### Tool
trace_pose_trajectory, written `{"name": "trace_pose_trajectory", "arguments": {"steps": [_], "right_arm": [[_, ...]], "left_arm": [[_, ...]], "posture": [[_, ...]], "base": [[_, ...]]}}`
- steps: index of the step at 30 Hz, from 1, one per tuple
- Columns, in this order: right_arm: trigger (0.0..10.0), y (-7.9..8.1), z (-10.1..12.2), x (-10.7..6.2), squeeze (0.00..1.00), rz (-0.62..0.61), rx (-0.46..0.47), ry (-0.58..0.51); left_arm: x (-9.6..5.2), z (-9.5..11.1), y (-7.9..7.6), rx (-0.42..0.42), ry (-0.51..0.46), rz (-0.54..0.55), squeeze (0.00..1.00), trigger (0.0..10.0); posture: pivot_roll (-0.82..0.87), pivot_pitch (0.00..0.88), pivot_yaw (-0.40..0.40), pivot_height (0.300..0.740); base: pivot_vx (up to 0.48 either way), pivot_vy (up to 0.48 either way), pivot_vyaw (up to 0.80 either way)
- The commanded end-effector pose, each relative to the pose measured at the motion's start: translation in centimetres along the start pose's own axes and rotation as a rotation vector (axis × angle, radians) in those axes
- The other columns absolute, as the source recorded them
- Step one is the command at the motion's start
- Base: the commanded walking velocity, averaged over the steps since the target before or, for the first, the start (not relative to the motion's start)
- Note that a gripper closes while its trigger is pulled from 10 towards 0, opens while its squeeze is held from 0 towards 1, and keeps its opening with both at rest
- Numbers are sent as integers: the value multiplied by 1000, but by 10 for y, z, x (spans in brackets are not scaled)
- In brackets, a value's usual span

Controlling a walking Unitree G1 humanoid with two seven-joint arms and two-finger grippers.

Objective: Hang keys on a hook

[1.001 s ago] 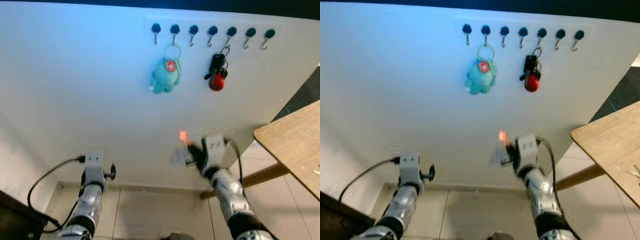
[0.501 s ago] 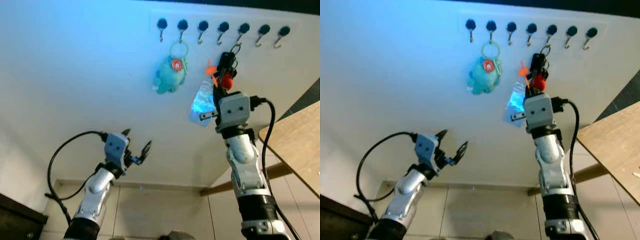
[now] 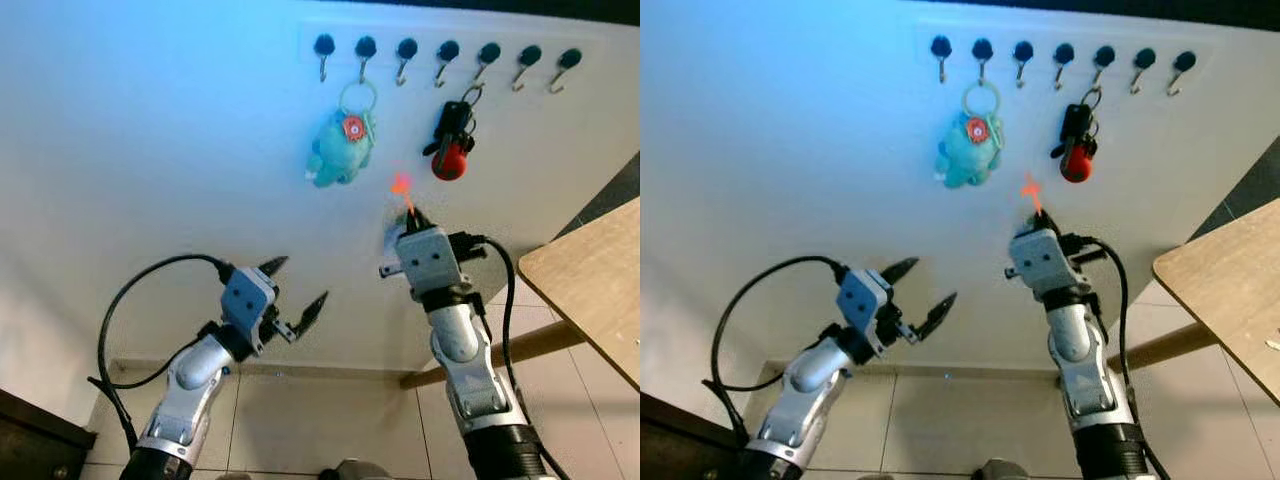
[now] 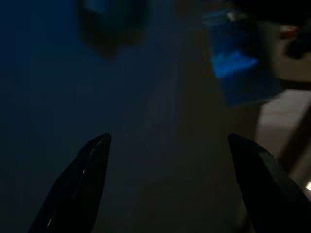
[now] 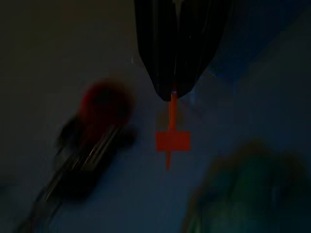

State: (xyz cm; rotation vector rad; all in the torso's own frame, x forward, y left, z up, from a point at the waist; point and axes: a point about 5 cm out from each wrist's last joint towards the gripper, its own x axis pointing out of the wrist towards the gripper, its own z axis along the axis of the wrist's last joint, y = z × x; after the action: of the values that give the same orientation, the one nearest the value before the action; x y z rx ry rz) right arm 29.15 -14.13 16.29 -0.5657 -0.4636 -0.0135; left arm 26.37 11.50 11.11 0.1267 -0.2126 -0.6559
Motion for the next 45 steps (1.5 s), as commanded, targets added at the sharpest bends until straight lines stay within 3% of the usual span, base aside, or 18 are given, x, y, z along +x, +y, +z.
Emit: {"name": "trace_pose_trajectory", "arguments": {"steps": [1,3,5,6,17,28,37,45], "right_arm": [[10000,-4,7,3,0,-23,-46,-47],[10000,-8,13,8,0,-39,-91,-89],[10000,-19,33,22,0,-97,-226,-209],[10000,-21,36,24,0,-111,-250,-230],[10000,-40,56,38,0,-197,-395,-322],[10000,-57,52,42,0,-289,-450,-267],[10000,-76,44,37,0,-346,-485,-204],[10000,-81,40,36,0,-353,-526,-180]], "left_arm": [[1,3,1,-4,-5,8,0,10000],[2,5,1,-14,-16,4,0,10000],[4,10,-3,-50,-36,-15,0,10000],[5,12,-4,-58,-41,-19,0,10000],[17,32,-6,-69,-118,-7,0,10000],[27,53,-16,-66,-168,-95,0,10000],[28,54,-23,-79,-164,-129,0,10000],[30,54,-26,-84,-161,-143,0,10000]], "posture": [[47,88,-60,740],[47,87,-61,740],[46,84,-62,740],[46,84,-62,740],[46,83,-69,740],[47,80,-68,740],[35,71,-60,740],[28,66,-57,740]], "base": [[0,0,0],[0,0,0],[0,0,0],[0,0,0],[0,0,0],[0,0,0],[0,0,0],[0,0,0]]}}
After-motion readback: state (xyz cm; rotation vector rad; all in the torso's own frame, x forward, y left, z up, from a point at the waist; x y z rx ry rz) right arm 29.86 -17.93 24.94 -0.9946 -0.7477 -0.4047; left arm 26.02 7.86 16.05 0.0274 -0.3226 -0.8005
